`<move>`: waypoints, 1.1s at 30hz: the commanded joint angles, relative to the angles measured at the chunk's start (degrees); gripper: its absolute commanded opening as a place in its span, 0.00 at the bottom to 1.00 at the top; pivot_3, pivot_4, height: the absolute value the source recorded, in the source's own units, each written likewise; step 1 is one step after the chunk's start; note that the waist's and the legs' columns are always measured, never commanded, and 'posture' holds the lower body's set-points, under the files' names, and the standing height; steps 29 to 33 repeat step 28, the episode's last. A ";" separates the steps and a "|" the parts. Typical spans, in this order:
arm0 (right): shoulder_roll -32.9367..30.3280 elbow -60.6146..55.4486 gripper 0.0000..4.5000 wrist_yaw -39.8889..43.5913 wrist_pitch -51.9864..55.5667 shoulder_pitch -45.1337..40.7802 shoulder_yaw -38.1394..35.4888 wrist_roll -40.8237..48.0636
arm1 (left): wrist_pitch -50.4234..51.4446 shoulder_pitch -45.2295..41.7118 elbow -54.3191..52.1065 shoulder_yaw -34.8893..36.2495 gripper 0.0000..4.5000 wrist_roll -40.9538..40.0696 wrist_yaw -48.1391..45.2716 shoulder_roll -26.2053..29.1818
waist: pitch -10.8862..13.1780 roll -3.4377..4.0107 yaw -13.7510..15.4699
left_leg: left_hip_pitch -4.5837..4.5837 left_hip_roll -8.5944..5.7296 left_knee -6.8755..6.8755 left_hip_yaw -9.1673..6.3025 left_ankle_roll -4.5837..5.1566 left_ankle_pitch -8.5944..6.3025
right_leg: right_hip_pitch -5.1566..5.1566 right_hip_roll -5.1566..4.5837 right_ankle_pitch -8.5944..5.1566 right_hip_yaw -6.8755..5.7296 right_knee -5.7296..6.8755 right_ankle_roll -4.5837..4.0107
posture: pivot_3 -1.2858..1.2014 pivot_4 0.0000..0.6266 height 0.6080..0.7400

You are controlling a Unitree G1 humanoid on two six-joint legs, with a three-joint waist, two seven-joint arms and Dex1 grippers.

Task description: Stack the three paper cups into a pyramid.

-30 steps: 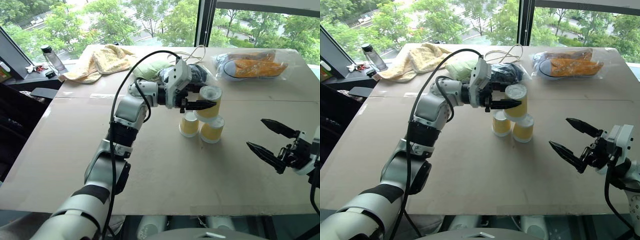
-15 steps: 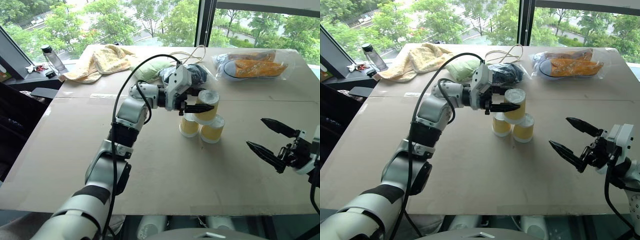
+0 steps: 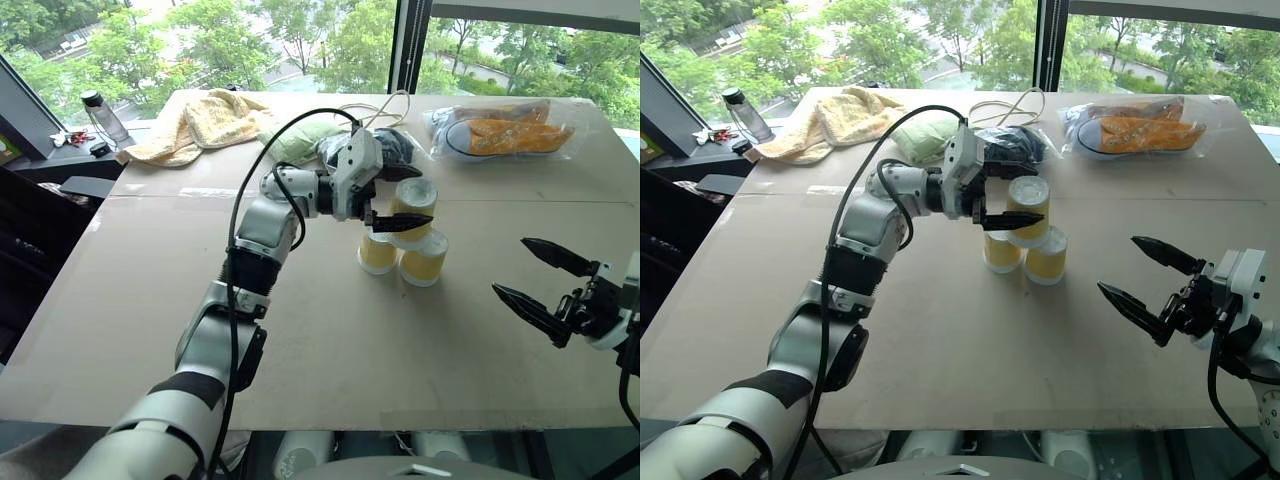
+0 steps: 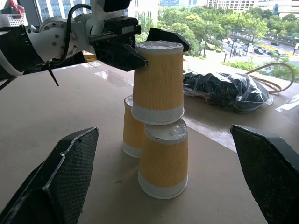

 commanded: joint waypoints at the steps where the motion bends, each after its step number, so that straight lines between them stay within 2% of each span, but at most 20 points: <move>1: -0.33 -0.56 1.00 0.27 -0.79 -0.78 -0.31 0.43 | 3.89 1.69 -9.19 6.61 0.99 -8.68 2.38 -1.07 | 0.01 0.00 0.02 | -0.01 0.01 0.00 0.00 0.00 0.00 | -0.02 -0.05 0.00 0.01 0.01 0.00 | 0.52 0.24 1.00; 6: -0.27 -0.16 1.00 0.59 -0.48 -1.36 -0.05 0.93 | 6.00 6.70 -19.57 12.54 0.99 -14.70 6.00 0.36 | -0.01 0.02 0.03 | 0.00 0.03 0.00 -0.02 -0.02 0.01 | -0.02 -0.15 0.00 0.01 0.02 0.00 | 0.52 0.24 1.00; 12: 0.41 2.21 1.00 2.00 -1.14 0.08 1.01 0.07 | 13.98 16.91 -31.78 18.12 0.99 -19.14 11.16 8.52 | -0.02 0.04 -0.05 | 0.07 0.04 -0.01 -0.01 -0.03 0.01 | -0.02 -0.16 0.00 0.03 0.09 -0.01 | 0.52 0.24 1.00; 17: 1.26 9.35 1.00 6.23 -6.04 3.62 2.17 -4.50 | 14.92 41.96 -41.49 21.12 0.99 -13.53 12.31 18.30 | -0.11 0.15 -0.63 | 0.35 0.03 -0.28 0.27 0.01 -0.04 | 0.03 -0.22 -0.02 0.34 0.03 -0.02 | 0.52 0.24 1.00; 21: 2.28 16.67 1.00 7.69 -13.46 4.29 3.87 -11.03 | 7.84 54.31 -43.41 21.37 0.99 -6.35 16.68 18.89 | -0.03 0.13 0.45 | 0.25 0.09 -0.30 0.24 0.00 -0.05 | -0.07 -0.29 -0.15 0.27 -0.04 -0.26 | 0.52 0.24 1.00; 25: 3.28 21.21 1.00 8.87 -17.62 4.32 4.73 -13.08 | 8.17 61.39 -45.98 20.06 0.99 -5.25 19.96 17.74 | -0.06 0.18 1.23 | 0.39 0.08 -0.27 0.40 -0.02 -0.05 | 0.09 -0.57 -0.16 0.20 -0.05 -0.29 | 0.52 0.24 1.00; 33: 3.49 22.92 1.00 8.95 -19.07 3.54 5.61 -13.91 | 7.34 64.08 -46.41 18.10 0.99 -3.58 21.21 17.36 | -0.06 0.19 1.28 | 0.37 0.08 -0.25 0.44 -0.01 -0.05 | 0.08 -0.60 -0.16 0.21 -0.07 -0.29 | 0.52 0.24 1.00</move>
